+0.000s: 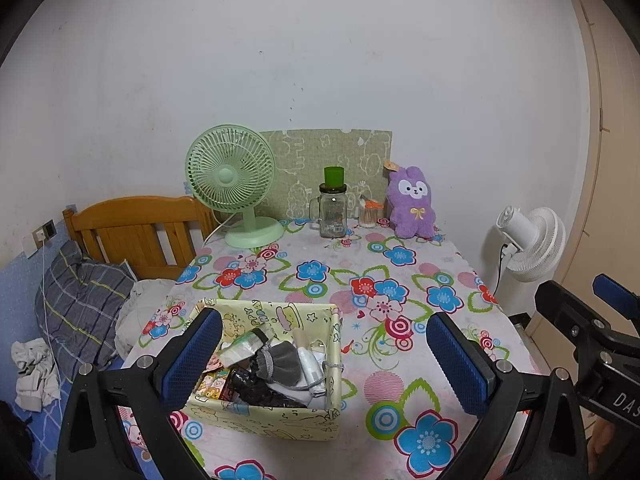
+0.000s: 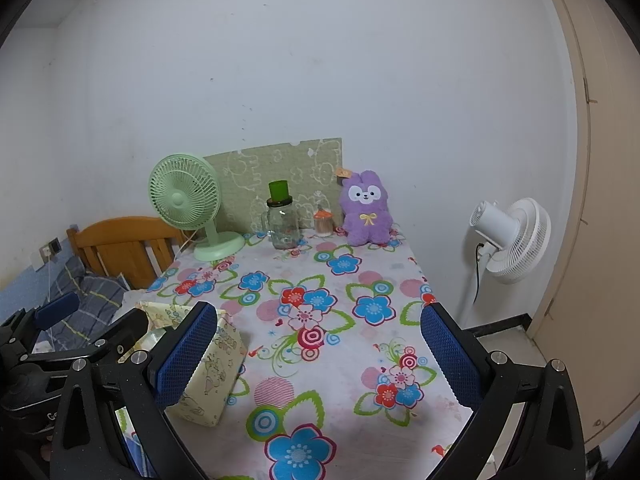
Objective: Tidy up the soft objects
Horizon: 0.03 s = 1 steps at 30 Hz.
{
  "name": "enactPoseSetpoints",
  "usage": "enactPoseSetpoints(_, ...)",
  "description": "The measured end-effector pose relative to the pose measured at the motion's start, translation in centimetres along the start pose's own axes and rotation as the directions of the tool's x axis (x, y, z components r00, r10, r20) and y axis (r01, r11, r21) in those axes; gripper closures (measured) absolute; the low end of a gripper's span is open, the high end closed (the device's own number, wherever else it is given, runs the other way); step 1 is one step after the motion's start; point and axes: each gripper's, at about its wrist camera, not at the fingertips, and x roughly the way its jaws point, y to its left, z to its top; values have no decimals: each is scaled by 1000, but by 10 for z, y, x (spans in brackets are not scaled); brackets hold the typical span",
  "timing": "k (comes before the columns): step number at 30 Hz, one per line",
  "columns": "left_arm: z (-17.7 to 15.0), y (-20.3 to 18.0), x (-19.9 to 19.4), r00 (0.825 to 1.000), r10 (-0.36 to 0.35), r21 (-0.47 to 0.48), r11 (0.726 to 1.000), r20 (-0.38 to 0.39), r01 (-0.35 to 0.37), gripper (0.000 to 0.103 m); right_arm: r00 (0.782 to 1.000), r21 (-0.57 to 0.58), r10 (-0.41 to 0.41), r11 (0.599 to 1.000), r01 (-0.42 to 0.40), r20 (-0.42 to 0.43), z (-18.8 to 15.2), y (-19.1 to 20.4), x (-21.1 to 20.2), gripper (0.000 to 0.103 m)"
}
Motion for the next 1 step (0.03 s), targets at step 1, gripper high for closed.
enactPoseSetpoints(1,0,0,0,1000,0,0,1000,-2,0,0,1000,1,-1,1000,1,0,-1,0,0,0)
